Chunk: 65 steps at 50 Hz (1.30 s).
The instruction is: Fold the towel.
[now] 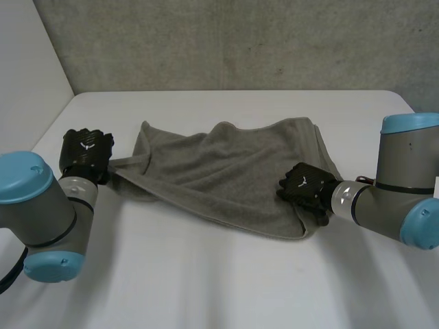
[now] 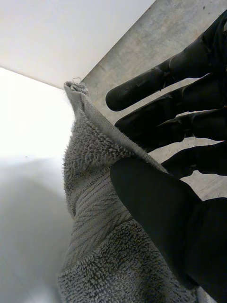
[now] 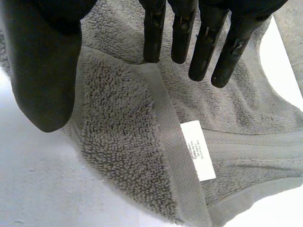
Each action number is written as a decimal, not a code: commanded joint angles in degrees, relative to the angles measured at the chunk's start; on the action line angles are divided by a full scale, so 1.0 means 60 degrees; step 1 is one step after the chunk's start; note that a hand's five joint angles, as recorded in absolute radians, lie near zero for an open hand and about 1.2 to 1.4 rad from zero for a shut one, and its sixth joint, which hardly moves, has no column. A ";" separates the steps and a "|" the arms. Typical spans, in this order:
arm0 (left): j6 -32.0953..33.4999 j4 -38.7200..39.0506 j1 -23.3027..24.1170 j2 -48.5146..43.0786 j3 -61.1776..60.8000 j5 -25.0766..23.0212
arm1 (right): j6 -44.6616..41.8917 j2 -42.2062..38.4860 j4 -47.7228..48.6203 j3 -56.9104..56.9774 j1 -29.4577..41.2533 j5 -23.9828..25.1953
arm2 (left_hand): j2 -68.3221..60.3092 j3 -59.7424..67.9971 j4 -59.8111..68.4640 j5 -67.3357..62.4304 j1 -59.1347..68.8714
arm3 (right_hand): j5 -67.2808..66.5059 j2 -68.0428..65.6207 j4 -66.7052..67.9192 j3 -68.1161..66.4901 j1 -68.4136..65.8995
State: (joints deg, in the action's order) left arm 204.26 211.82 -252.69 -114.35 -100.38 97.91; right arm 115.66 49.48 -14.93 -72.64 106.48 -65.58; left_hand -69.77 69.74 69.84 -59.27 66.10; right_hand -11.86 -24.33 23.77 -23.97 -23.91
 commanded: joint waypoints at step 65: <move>0.0029 -0.0015 0.0132 0.0015 -0.0072 0.0000 | 0.0088 0.1685 0.1434 -0.2908 -0.1208 0.0617 | -0.1706 0.1710 0.1694 -0.1788 0.2317 | -0.9690 -0.9278 0.9371 -0.9338 -0.9348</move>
State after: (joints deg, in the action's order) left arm 204.41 211.81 -251.88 -114.34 -100.81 97.93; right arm 115.63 59.46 -6.79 -89.26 99.73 -63.24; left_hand -69.77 69.74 69.84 -59.27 66.10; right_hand -59.34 -70.31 69.17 -69.33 -70.21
